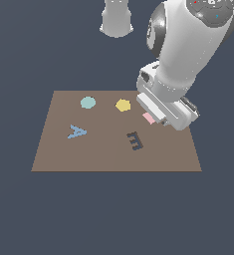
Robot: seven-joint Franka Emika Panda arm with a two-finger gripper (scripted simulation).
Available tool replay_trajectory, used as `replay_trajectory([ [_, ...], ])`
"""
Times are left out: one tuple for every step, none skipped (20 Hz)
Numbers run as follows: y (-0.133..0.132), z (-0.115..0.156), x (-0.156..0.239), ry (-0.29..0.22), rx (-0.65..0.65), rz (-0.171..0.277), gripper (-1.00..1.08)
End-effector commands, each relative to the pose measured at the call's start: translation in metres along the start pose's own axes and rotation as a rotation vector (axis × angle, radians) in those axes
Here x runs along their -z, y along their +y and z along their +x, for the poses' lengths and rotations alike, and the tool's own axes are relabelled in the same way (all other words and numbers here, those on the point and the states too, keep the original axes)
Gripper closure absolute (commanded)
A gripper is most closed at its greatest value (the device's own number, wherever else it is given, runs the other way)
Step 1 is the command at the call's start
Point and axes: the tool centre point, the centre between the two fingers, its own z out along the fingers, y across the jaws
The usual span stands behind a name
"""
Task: Insert a designated object into the corresponding slot on a board.
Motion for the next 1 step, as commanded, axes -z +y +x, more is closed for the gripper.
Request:
replay_trajectory([
  [0.0000, 0.0000, 0.0000, 0.000, 0.000, 0.000, -0.92],
])
